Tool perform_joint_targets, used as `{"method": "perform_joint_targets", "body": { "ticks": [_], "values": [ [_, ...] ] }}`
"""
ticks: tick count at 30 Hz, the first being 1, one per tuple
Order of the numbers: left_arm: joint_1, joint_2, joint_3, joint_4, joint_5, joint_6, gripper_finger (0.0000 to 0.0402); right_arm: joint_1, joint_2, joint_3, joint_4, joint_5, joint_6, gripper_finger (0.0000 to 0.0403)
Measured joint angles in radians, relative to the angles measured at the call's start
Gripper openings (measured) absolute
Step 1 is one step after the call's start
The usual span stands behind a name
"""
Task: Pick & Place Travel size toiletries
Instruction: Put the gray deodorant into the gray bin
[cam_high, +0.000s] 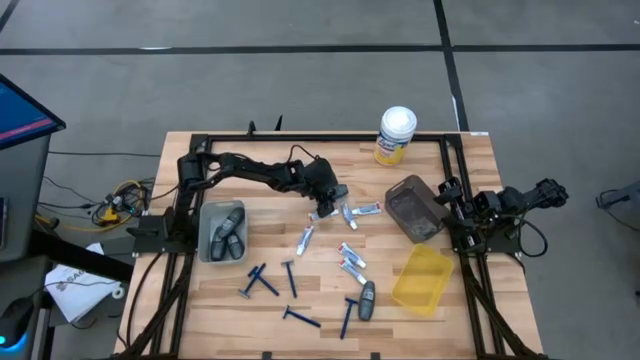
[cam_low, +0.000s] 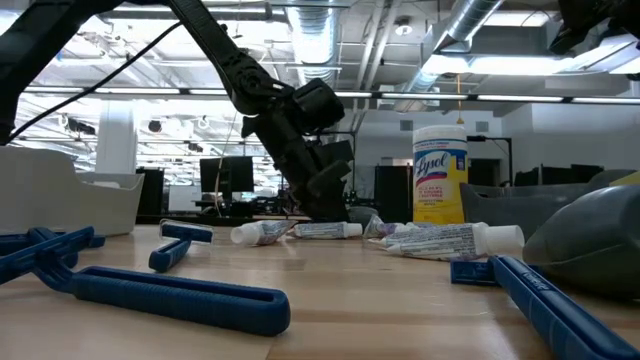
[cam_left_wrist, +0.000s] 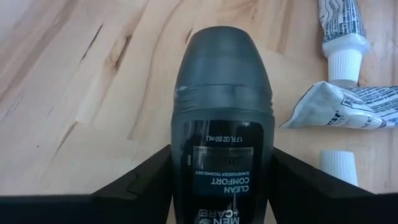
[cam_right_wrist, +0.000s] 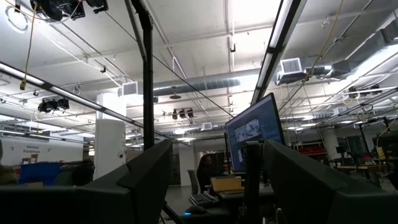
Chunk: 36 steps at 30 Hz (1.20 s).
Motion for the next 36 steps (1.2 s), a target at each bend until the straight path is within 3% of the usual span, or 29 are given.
{"method": "perform_joint_targets", "body": {
  "ticks": [11,16,21,30,36],
  "values": [
    [-0.006,-0.027,-0.003,-0.034,0.001,-0.095,0.0192,0.000,0.000,0.000,0.000,0.000,-0.001,0.0244],
    [-0.034,-0.164,-0.002,-0.146,-0.046,-0.145,0.0192,0.000,0.000,0.000,0.001,0.000,-0.001,0.0244],
    [-0.089,-0.338,-0.002,-0.357,-0.165,-0.221,0.0192,0.000,0.000,0.000,-0.001,0.000,-0.002,0.0244],
    [-0.247,-0.622,-0.002,-0.859,-0.422,-0.702,0.0192,0.000,0.000,0.000,-0.001,0.001,-0.002,0.0244],
    [-0.398,-0.718,-0.003,-1.203,-0.465,-1.095,0.0192,0.000,0.000,0.000,-0.001,0.003,0.000,0.0244]
  ]
}}
